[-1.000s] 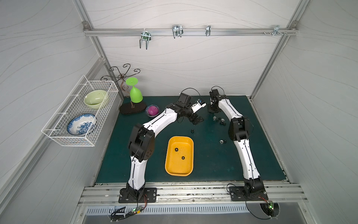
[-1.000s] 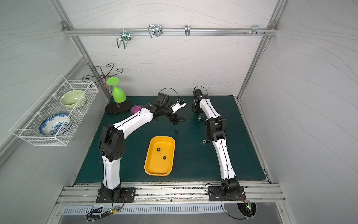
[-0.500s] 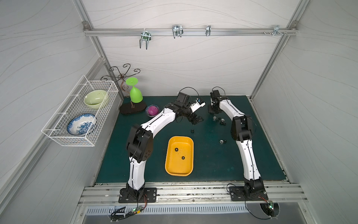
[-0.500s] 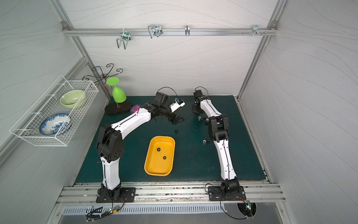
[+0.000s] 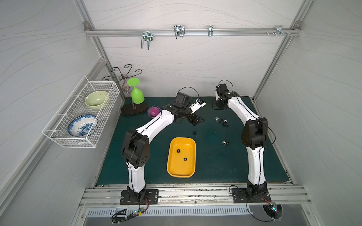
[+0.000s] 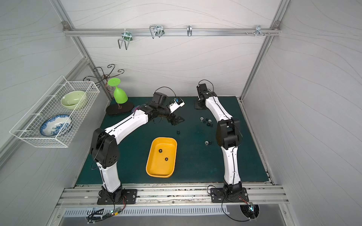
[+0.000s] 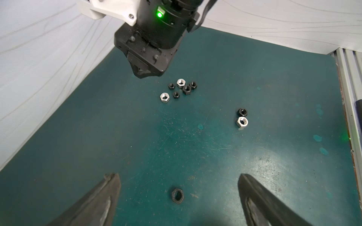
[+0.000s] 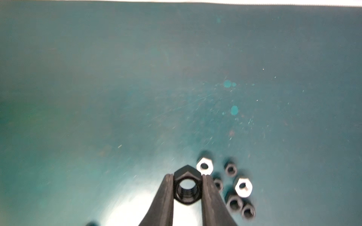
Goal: Put the nuts on the desktop into the storage box
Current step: Pick up the nut from the center of the board, then place the nut in the storage box.
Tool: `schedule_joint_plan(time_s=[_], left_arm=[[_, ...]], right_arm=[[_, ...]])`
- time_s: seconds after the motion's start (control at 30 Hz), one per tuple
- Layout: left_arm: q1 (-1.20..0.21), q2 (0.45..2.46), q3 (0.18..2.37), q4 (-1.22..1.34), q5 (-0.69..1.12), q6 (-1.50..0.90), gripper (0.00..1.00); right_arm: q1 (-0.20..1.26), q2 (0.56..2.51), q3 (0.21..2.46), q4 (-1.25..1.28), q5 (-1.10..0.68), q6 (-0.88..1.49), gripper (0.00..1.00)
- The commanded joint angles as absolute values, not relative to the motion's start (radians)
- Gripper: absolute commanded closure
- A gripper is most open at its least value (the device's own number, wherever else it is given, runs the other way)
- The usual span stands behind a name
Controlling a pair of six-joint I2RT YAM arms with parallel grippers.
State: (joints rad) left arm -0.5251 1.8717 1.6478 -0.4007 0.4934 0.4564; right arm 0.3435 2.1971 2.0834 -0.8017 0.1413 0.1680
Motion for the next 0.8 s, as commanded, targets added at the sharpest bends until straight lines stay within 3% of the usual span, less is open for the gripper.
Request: schedule_joint_plan(time_s=[0.0,0.43,0.63,0.77], left_arm=[[-0.520,1.789,1.651,-0.395,0.497,0.450,0.01],[-0.410,1.501,1.499,-0.611,0.672,0.509,0.01],[-0.305,1.375,1.420,-0.716,0.790,0.545,0.01],[-0.265,1.301,1.408,-0.888,0.855,0.699,0.01]], right_arm=[[0.384,2.114,2.048,-0.858,0.130,0.189,0.88],[0.576,1.863,1.898,-0.954,0.155,0.197,0.88],[0.658,1.736,1.826,-0.943,0.067,0.132,0.88],[0.713,1.660,1.786,-0.925,-0.010,0.060,0.87]])
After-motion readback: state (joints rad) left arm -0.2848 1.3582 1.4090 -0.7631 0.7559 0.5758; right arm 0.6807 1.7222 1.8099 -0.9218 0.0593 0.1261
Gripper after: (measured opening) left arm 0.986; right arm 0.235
